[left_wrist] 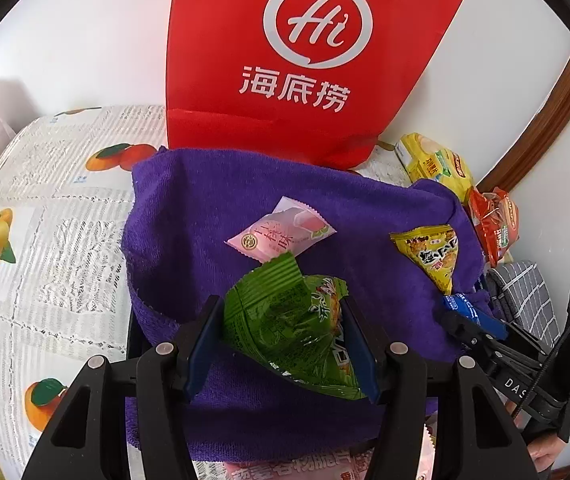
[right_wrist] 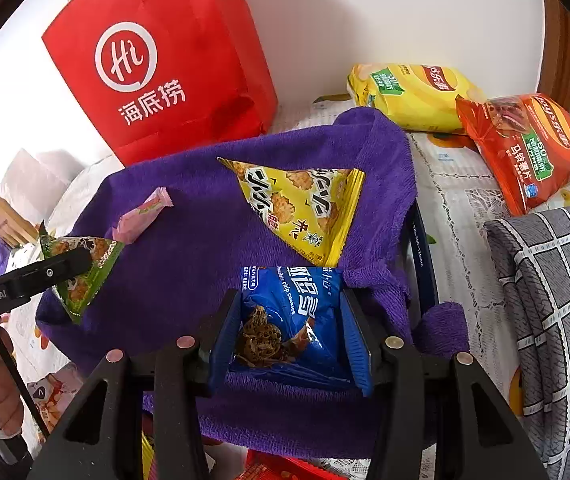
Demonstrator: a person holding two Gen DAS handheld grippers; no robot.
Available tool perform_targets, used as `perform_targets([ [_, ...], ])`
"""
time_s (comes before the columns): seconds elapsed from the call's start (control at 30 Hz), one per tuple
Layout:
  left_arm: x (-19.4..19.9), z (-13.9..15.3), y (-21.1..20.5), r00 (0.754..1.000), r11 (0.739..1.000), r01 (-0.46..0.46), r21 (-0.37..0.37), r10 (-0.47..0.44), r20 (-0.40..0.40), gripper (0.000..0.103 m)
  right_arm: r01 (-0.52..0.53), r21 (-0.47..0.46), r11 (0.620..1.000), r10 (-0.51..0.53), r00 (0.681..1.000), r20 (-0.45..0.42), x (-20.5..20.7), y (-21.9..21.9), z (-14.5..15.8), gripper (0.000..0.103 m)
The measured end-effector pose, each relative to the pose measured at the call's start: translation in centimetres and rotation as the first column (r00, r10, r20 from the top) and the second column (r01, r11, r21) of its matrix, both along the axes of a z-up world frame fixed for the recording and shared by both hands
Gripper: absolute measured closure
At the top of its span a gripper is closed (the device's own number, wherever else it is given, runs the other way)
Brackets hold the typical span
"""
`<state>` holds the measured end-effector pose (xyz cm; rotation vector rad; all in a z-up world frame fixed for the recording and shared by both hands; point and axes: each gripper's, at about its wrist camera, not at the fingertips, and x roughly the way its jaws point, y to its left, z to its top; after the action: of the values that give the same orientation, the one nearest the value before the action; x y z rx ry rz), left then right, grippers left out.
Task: Organize snacks
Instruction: 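Carry both packets onto the purple towel and open both tools, then move the right tool toward the red snack packet on the bed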
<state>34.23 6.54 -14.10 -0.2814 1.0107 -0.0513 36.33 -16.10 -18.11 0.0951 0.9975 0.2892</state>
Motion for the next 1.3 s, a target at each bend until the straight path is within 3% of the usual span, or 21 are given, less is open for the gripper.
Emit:
perform_targets([
  [0.07,0.1,-0.2,-0.1,1.000,1.000,0.004,-0.002,-0.004,-0.005,0.047,-0.005,-0.005,1.000,0.005,1.000,-0.001,0.0,0.1,0.0,0.053],
  [0.37,0.4,-1.0,-0.4,0.999,1.000,0.021,-0.004,-0.021,-0.026,0.047,-0.045,0.040,0.998,0.044,0.999,0.021,-0.4,-0.1,0.4,0.030],
  [0.63,0.5,-1.2,-0.3,0.998,0.999,0.031,-0.021,-0.032,-0.051,0.045,-0.041,0.066,0.997,0.036,0.996,0.084,-1.8,-0.6,2.0,0.030],
  [0.8,0.6,-0.8,-0.6,0.997,0.999,0.042,-0.024,-0.043,-0.069,0.036,-0.021,0.135,0.991,0.010,0.997,0.078,-4.2,-2.0,3.7,0.030],
  [0.93,-0.1,0.2,-1.1,0.996,0.998,0.061,-0.021,-0.062,-0.064,0.035,0.018,0.110,0.994,-0.027,0.997,0.076,-6.5,-2.7,4.8,0.030],
  [1.1,-1.9,1.6,-1.2,0.996,0.997,0.070,-0.027,-0.072,-0.054,0.035,0.068,0.027,0.997,-0.068,0.997,0.023,-8.7,-3.1,4.4,0.038],
  [1.3,-4.7,2.7,-0.6,0.996,0.998,0.068,-0.011,-0.068,-0.061,0.035,0.092,0.064,0.994,-0.088,0.994,-0.065,-10.7,-3.4,2.3,0.039],
])
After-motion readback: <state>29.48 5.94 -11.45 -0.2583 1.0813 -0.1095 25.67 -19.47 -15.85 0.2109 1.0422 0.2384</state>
